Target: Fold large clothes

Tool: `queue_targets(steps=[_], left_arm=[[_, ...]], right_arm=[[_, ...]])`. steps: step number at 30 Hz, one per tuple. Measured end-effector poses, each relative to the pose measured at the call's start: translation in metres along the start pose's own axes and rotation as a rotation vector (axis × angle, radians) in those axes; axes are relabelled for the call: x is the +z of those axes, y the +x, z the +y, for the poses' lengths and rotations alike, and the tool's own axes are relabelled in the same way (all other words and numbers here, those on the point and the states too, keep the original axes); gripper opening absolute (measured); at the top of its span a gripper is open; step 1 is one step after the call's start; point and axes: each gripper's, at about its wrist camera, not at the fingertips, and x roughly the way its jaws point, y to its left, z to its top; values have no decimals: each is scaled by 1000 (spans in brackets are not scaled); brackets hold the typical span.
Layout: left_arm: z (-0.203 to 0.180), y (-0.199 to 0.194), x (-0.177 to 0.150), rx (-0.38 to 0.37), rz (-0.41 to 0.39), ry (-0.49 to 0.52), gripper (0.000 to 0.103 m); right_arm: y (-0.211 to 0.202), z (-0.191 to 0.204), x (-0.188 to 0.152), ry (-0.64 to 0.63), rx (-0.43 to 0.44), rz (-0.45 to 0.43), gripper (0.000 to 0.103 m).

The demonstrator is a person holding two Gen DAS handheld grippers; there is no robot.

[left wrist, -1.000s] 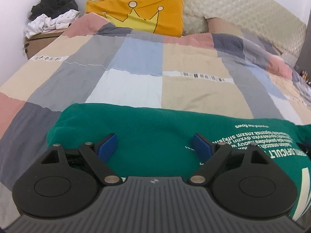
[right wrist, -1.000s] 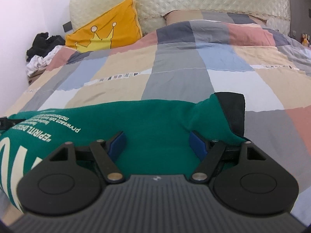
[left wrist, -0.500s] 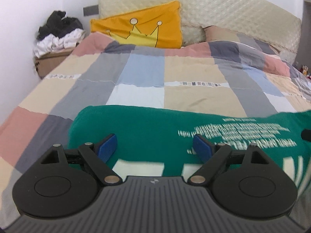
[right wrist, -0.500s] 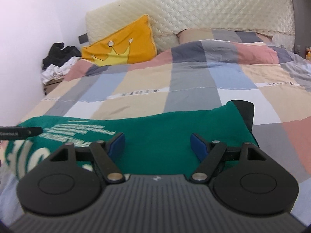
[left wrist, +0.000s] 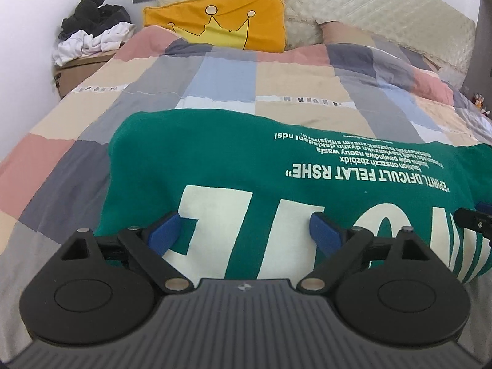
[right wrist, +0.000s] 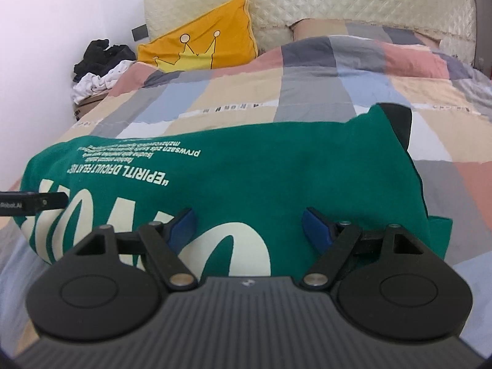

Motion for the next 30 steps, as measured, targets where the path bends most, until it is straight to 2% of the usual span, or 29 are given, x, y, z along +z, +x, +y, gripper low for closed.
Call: queue_targets(steps=[8,12,20,23,30], left_arm=[[-2,-8,0,19,-22,1,94],[-7,-33,-6,81,-98,22,94],[2,-81,-35,-32,-90,-151,94],[2,-95,-46,-45,-81,-204,94],[2,-108,-61,-85,-62,-255,94]], right_arm=[[-6,4,-3,18,-20,-17,79],[-28,8,0,61,-62,-43,79],[-74,7,-14,204,7,-81,80],[-83,12,-22,227,22,-76,80],[-93,14,-39,323,58,-69,83]])
